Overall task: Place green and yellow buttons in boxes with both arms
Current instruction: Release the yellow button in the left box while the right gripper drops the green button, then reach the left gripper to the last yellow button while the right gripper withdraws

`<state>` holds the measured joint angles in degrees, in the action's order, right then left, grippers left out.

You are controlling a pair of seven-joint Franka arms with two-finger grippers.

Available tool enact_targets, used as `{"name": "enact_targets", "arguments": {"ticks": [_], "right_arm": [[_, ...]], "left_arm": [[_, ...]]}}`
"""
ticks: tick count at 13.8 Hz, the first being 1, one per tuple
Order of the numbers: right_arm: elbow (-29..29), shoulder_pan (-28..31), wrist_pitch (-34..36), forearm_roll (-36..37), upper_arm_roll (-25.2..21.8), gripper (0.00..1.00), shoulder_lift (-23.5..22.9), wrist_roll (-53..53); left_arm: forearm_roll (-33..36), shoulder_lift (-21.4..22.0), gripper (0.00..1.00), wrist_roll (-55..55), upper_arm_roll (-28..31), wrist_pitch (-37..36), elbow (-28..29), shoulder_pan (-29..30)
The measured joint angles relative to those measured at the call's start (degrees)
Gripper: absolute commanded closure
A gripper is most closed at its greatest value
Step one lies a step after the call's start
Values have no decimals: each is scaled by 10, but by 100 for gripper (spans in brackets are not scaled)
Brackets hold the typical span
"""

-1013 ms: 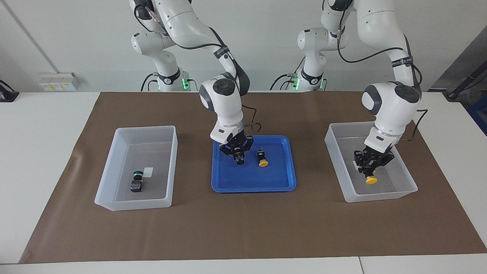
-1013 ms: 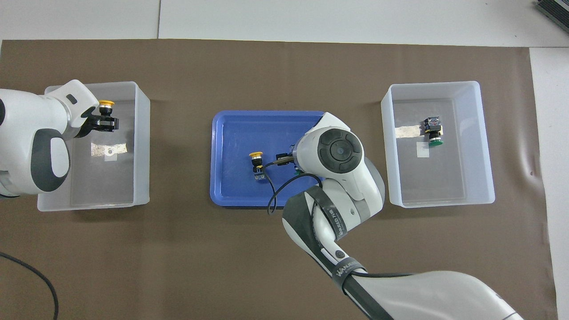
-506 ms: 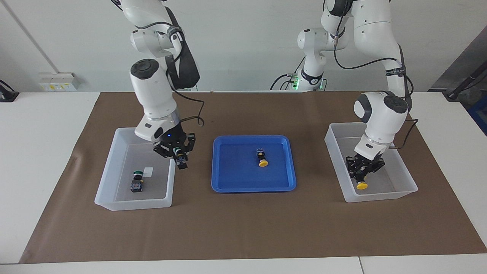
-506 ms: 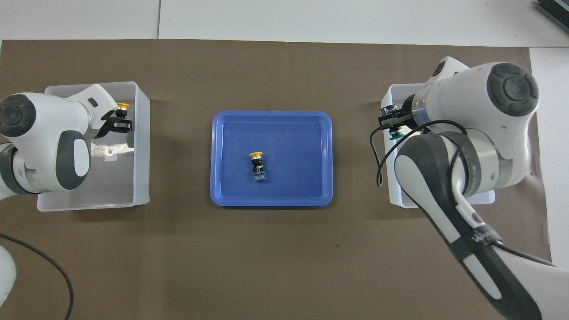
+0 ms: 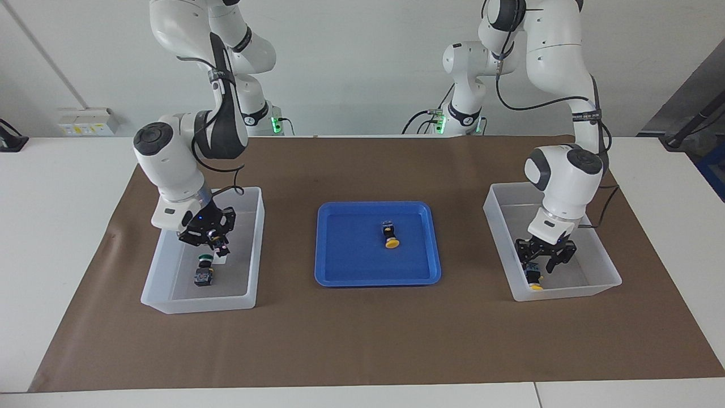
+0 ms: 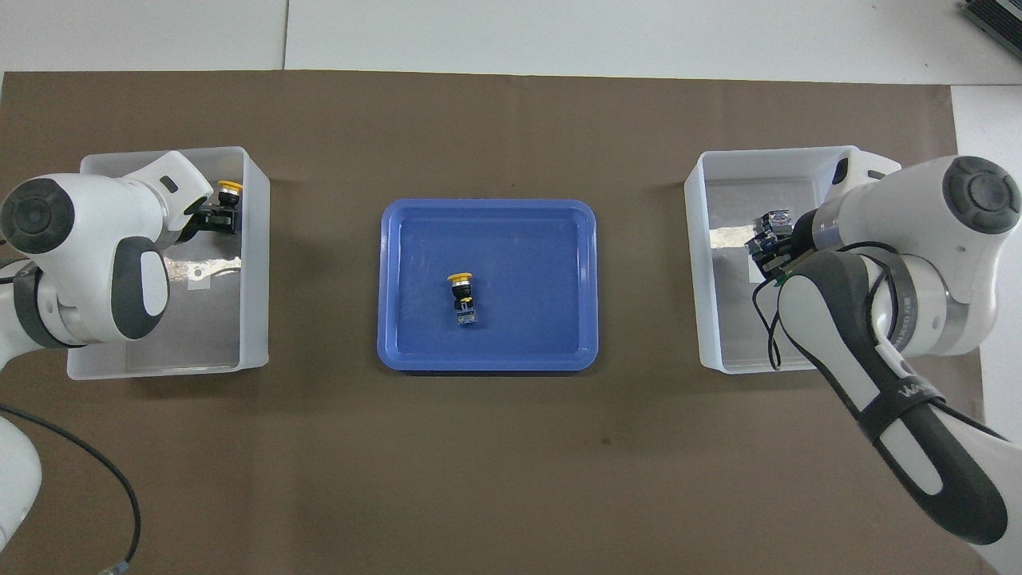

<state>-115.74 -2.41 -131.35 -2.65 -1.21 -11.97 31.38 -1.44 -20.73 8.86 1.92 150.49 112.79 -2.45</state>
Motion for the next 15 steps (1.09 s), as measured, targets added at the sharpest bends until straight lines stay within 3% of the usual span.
{"name": "enact_targets", "arguments": {"ticks": [1, 2, 3, 4, 9, 13, 15], "right_arm": [[-22, 0, -24, 0, 0, 81, 0, 9], [-41, 0, -48, 0, 0, 56, 0, 13], [-56, 0, -66, 0, 0, 6, 0, 14], [-65, 0, -75, 0, 0, 0, 0, 14], [-51, -1, -83, -4, 2, 0, 12, -47], [-14, -2, -75, -3, 6, 0, 40, -166], [7, -2, -39, -3, 6, 0, 58, -226]], "left_arm": [[0, 0, 0, 0, 2, 1, -1, 0], [0, 2, 0, 0, 3, 3, -3, 1], [0, 6, 0, 0, 2, 3, -8, 0], [0, 12, 0, 0, 1, -5, -16, 0], [-1, 48, 0, -37, -11, -159, -103, -18], [-1, 50, 0, -188, -15, -171, -104, -112], [-1, 51, 0, -261, -16, -172, -86, -168]]}}
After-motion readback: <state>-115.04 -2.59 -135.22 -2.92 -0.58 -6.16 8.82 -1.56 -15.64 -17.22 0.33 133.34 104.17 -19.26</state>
